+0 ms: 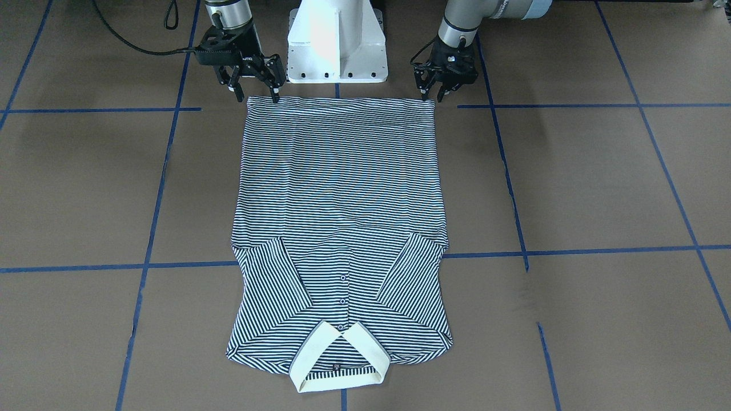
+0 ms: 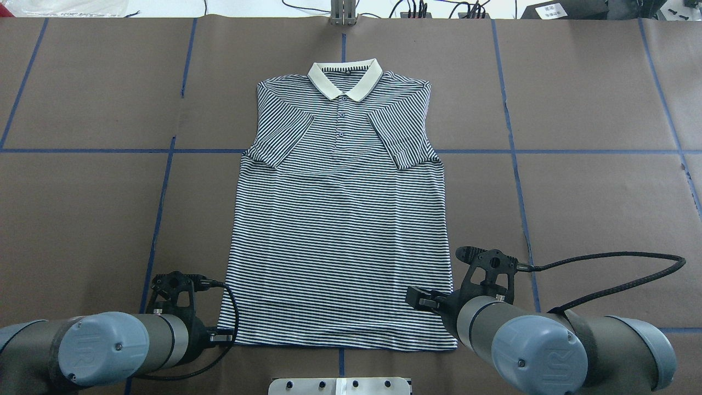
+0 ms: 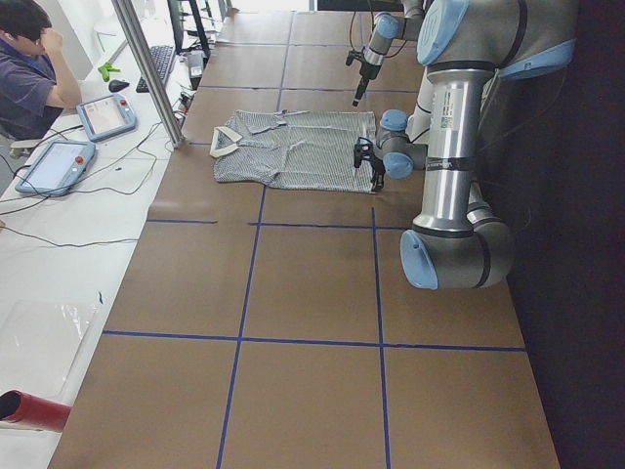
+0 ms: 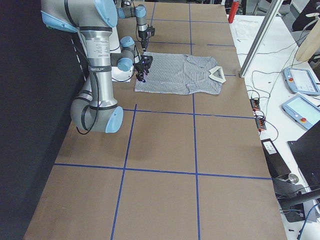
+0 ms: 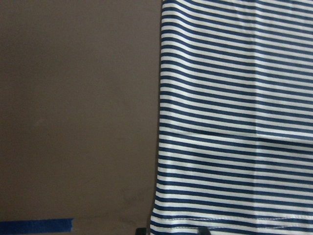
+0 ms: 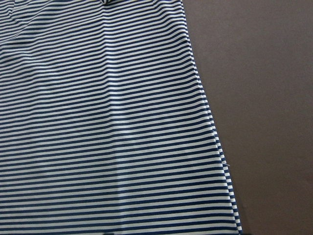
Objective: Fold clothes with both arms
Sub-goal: 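Grasp the hem corners with both grippers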
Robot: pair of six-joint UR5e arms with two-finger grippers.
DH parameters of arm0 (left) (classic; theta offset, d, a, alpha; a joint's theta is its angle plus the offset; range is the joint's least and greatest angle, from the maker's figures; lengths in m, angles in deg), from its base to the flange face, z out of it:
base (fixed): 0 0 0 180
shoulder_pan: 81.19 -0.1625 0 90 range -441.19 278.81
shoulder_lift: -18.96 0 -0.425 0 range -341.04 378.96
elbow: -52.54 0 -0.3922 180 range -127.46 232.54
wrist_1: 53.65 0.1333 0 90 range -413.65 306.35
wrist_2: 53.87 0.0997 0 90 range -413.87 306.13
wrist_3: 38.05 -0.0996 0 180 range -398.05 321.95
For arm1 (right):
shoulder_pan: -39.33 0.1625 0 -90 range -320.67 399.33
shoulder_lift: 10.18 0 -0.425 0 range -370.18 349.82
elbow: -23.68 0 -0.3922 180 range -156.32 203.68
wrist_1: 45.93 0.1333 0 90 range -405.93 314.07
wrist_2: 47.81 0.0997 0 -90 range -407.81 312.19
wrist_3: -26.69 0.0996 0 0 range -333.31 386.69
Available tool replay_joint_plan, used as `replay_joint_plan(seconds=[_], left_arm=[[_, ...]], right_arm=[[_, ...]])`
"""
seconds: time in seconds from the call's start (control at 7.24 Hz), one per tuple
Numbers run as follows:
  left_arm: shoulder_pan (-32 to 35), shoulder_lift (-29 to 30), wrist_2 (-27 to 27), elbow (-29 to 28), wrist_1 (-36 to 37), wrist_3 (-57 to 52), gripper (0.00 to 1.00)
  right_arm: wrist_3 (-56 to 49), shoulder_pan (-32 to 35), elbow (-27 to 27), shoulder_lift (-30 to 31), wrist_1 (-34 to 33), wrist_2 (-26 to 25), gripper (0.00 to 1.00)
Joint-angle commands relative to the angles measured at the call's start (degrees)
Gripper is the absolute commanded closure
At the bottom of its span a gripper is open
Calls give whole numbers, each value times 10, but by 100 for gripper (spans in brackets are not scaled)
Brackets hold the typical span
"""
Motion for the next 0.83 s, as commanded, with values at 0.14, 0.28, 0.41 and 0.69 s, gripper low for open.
replay_joint_plan(seconds=[0.14, 0.28, 0.41, 0.69], left_arm=[[-1, 18, -1, -21, -1, -1, 54], [-1, 17, 0, -21, 0, -1, 54], [-1, 17, -1, -21, 0, -1, 54], [-1, 16, 0, -20, 0, -1, 72]], right_arm=[[0, 0, 0, 0, 0, 0, 10], [0, 0, 0, 0, 0, 0, 10], [0, -1, 0, 0, 0, -1, 10], [0, -4, 0, 0, 0, -3, 10]])
